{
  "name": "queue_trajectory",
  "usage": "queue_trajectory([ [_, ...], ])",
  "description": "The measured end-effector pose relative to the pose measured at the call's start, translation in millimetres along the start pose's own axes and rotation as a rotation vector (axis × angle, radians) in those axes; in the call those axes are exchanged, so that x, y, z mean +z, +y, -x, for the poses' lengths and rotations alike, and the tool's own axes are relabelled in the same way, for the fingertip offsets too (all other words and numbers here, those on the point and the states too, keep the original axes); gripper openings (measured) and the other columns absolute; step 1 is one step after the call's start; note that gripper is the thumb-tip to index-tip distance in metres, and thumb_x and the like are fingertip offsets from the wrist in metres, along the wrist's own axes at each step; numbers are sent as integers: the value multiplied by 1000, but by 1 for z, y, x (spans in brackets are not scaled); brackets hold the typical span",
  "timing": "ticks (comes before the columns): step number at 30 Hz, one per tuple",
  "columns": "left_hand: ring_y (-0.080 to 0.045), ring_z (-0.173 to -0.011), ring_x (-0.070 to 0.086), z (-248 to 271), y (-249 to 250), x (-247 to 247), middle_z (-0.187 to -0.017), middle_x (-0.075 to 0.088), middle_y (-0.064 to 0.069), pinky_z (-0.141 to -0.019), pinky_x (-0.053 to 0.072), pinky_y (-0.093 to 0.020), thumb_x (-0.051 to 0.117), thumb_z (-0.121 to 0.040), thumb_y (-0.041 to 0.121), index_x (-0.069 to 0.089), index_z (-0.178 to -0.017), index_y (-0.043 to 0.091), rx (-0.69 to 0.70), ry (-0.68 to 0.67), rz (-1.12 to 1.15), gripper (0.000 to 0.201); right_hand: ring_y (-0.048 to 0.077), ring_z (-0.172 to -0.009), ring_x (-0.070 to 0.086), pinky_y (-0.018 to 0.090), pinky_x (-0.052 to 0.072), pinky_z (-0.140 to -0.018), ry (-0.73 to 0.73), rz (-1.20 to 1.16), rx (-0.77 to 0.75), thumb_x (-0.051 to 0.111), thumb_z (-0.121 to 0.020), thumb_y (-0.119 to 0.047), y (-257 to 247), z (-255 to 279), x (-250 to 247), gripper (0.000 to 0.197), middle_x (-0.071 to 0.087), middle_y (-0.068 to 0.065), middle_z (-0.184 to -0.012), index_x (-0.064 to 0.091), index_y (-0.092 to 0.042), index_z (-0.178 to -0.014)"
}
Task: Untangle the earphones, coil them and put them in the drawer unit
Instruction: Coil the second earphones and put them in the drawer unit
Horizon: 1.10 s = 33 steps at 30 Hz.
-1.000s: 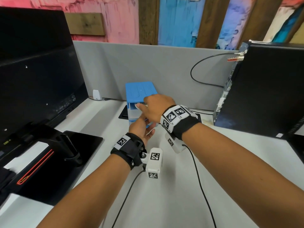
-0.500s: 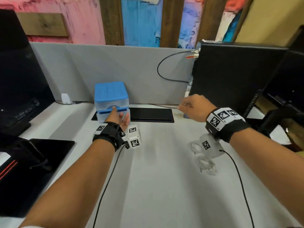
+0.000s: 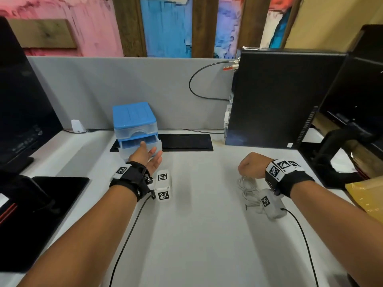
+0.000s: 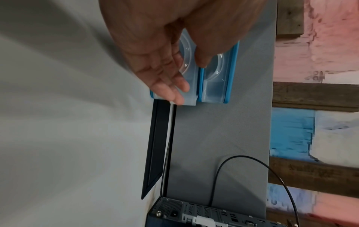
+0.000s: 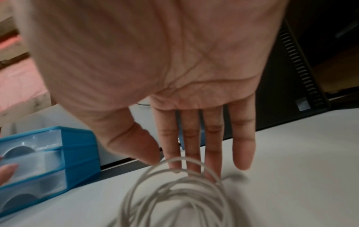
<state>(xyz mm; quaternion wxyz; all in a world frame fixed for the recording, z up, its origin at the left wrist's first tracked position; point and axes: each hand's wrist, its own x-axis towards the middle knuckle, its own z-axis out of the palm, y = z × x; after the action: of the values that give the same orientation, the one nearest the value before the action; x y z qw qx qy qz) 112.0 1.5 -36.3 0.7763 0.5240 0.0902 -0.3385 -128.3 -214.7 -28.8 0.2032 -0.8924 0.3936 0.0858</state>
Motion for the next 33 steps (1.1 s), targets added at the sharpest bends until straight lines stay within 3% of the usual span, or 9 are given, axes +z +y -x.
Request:
queue_trajectory([
  [3,-21,-93,68,0,0,-2,-116,64,-1,-55,49,-29,52,-98,40,45,-137,26,12,13,-25,42,32,-106,64,34,49,-87,-22,-51,18,59,-86,-19,-4,0,-2,28,69,15,-113,71,-6,-107],
  [5,-20,-92,68,0,-1,-4,-110,65,1,-56,49,-29,52,-98,40,45,-138,25,16,9,-35,43,32,-112,62,32,48,-85,-48,-23,11,60,-86,-17,-4,2,-4,28,69,15,-114,71,-6,-108],
  [8,-20,-94,69,-1,-3,-8,-100,66,1,-58,50,-29,54,-97,42,45,-139,21,20,2,-32,48,28,-112,63,28,48,-85,-104,54,-19,62,-85,-14,-1,7,-8,29,69,9,-118,71,-10,-112],
  [11,-19,-93,68,2,-5,-11,-102,65,1,-62,51,-30,55,-96,42,46,-139,18,26,2,-32,50,16,-109,62,25,49,-93,-90,124,-53,67,-81,-14,2,13,-6,36,65,-7,-116,71,-20,-116],
  [13,-19,-92,68,4,-7,-11,-103,65,0,-62,52,-30,55,-96,42,46,-139,18,33,2,-36,50,12,-102,62,25,51,-89,-51,154,-77,71,-75,-17,4,12,0,36,64,-11,-106,72,-25,-110],
  [17,-18,-89,68,8,-8,-12,-105,65,0,-62,52,-29,55,-96,43,48,-137,17,36,3,-41,49,14,-82,65,26,54,-72,35,265,-123,68,-78,-21,3,3,8,8,64,-12,-81,70,-28,-79],
  [22,-18,-90,67,14,-9,-13,-106,64,-1,-62,53,-28,55,-96,43,49,-136,17,42,-11,-47,48,15,-73,58,24,44,-61,60,321,-154,57,-82,-16,-5,-4,6,16,61,-5,-81,54,-26,-70],
  [27,-19,-92,66,17,-14,-20,-113,62,-3,-67,53,-28,56,-95,42,47,-139,9,33,-56,-18,55,19,-74,60,29,48,-67,197,162,-259,66,-83,-16,-49,-10,-37,18,59,-7,-74,57,-24,-69],
  [33,-19,-91,66,26,-24,-31,-111,62,-4,-68,52,-27,61,-93,40,51,-135,9,-4,-102,20,53,15,-65,58,26,49,-59,258,23,-397,75,-74,-14,-143,-12,-75,10,65,-2,-73,66,-16,-73],
])
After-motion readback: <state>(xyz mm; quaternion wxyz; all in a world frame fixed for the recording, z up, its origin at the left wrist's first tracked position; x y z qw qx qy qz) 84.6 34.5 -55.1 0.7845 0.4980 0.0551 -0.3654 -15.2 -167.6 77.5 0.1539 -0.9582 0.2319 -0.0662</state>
